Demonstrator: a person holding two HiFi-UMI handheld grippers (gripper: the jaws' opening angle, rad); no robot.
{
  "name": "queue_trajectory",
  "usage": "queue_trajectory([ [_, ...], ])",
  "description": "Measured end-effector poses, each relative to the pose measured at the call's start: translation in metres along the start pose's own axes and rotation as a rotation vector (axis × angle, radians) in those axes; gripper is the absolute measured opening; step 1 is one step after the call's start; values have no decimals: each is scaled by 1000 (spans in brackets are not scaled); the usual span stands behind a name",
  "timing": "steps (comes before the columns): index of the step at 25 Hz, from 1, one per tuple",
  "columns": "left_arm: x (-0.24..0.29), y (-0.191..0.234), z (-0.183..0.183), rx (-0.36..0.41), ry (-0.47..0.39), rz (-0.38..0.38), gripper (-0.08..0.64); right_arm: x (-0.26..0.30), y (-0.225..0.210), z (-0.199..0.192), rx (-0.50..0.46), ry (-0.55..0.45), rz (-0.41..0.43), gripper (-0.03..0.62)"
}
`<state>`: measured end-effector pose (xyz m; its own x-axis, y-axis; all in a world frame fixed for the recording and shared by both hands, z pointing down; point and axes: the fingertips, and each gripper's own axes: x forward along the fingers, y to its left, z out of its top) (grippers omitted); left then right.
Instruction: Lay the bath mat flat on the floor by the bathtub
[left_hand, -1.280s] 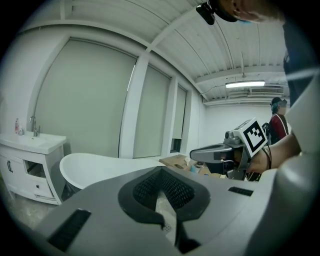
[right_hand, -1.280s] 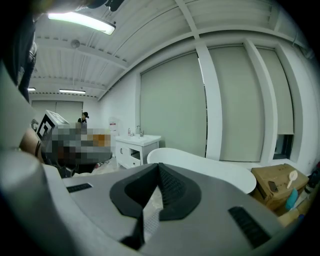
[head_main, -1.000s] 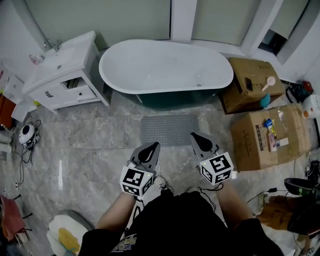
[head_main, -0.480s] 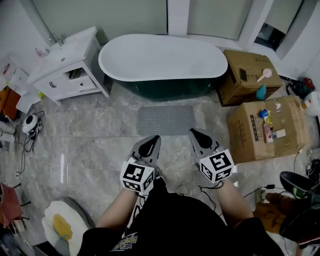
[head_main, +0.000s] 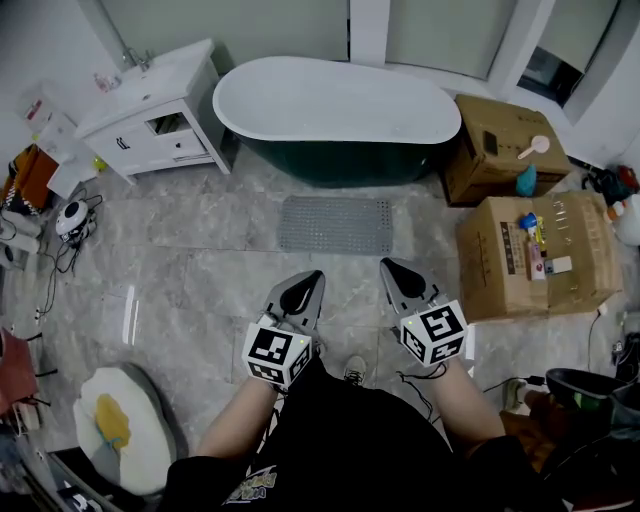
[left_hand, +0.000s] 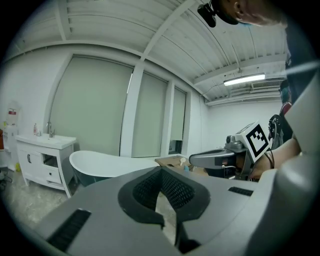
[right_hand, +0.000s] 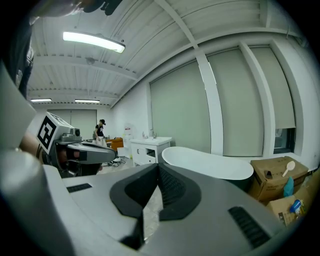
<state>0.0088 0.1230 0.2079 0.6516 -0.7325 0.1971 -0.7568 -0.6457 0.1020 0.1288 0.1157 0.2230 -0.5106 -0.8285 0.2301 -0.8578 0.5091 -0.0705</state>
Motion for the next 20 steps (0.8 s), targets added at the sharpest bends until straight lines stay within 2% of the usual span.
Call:
queue_trajectory([
  [8, -26, -2, -5, -15, 4, 52, 15, -5, 21, -5, 19, 8, 43, 16],
  [14, -38, 21, -9, -39, 7, 75, 15, 11, 34, -7, 32, 20, 39, 16],
  [20, -64, 53, -5, -34, -1, 52, 15, 31, 68, -5, 50, 19, 6, 17],
])
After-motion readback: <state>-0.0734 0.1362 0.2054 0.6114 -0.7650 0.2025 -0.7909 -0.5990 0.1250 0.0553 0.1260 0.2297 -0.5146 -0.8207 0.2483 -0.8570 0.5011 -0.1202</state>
